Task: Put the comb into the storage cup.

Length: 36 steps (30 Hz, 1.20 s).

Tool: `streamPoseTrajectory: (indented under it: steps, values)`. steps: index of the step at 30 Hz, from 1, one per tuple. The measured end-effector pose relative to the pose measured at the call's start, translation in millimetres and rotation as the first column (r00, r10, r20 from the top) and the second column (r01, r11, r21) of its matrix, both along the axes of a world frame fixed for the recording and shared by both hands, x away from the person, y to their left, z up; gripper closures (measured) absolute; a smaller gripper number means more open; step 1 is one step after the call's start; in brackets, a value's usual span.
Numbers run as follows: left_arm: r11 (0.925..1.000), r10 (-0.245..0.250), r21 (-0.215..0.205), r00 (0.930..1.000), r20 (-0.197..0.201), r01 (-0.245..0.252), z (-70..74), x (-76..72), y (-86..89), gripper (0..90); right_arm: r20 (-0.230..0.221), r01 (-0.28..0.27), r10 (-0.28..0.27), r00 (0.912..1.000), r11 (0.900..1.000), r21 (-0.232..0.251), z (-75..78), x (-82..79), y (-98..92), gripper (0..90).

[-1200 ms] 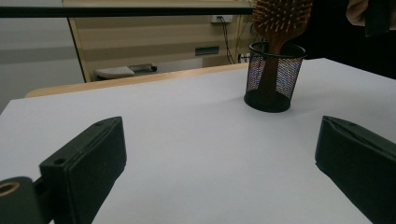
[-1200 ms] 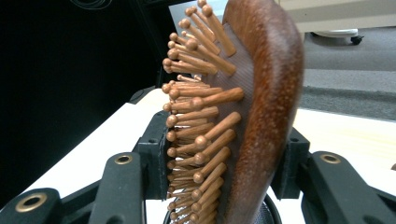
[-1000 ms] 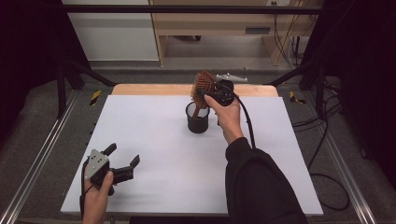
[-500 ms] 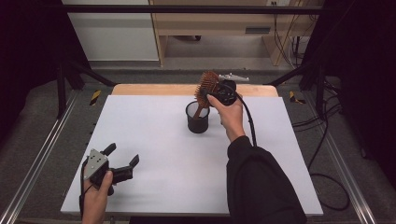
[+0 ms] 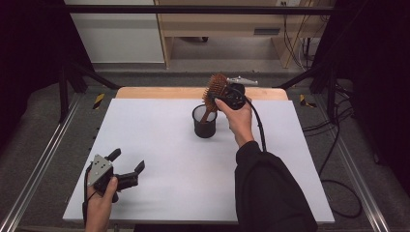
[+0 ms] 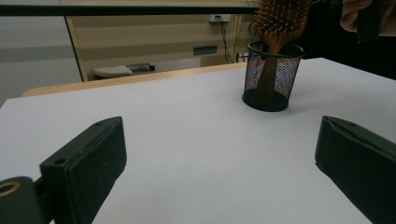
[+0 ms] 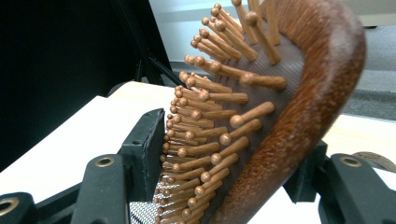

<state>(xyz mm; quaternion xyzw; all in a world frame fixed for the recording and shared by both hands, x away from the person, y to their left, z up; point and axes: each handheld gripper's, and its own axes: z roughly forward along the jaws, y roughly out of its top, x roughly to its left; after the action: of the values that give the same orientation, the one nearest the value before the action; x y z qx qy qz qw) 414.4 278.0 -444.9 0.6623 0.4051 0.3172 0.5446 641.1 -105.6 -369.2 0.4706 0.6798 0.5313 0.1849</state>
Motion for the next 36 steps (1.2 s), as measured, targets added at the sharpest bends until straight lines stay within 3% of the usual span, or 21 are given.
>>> streamPoseTrajectory:
  steps: [14, 36]
  values:
    - [1.0000, -0.002, 0.002, 1.0000, -0.001, 0.002, -0.3, -0.1, -0.2, 1.9, -0.007, -0.002, 0.002, 1.0000, 1.000, 0.026, -4.4, -0.6, -8.1, 39.8]
    - [1.0000, -0.008, 0.004, 1.0000, -0.003, 0.008, -0.6, 0.0, -0.6, 2.1, -0.017, 0.000, 0.000, 0.9999, 1.000, 0.030, -7.4, -1.7, -12.2, 36.0]
